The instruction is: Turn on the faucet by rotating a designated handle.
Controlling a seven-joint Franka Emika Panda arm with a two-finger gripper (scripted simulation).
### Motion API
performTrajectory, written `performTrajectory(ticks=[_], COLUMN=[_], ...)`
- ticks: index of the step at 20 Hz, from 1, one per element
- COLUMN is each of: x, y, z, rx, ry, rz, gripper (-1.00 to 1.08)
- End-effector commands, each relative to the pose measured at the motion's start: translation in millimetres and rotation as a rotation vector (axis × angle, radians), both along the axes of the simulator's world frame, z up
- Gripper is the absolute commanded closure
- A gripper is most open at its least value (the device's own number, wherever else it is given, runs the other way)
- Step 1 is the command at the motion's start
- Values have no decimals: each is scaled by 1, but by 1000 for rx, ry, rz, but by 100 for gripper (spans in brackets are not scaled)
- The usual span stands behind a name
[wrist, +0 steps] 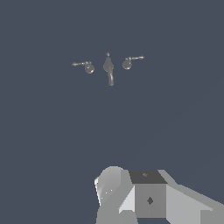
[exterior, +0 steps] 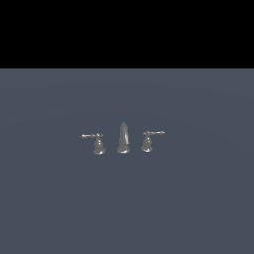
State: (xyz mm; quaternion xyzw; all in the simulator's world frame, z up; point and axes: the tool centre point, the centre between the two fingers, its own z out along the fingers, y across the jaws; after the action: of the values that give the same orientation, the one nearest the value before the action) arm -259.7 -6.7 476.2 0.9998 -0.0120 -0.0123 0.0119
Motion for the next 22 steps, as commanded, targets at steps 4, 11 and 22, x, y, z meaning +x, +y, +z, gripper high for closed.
performTrajectory(ticks=[4,11,22], x=[1,13,59], y=[1,5,18], z=[-2,-18,-77], rx=[0,0,2], ry=[0,-1,-6], rz=[-6,-62,-274], gripper=[108,108,108])
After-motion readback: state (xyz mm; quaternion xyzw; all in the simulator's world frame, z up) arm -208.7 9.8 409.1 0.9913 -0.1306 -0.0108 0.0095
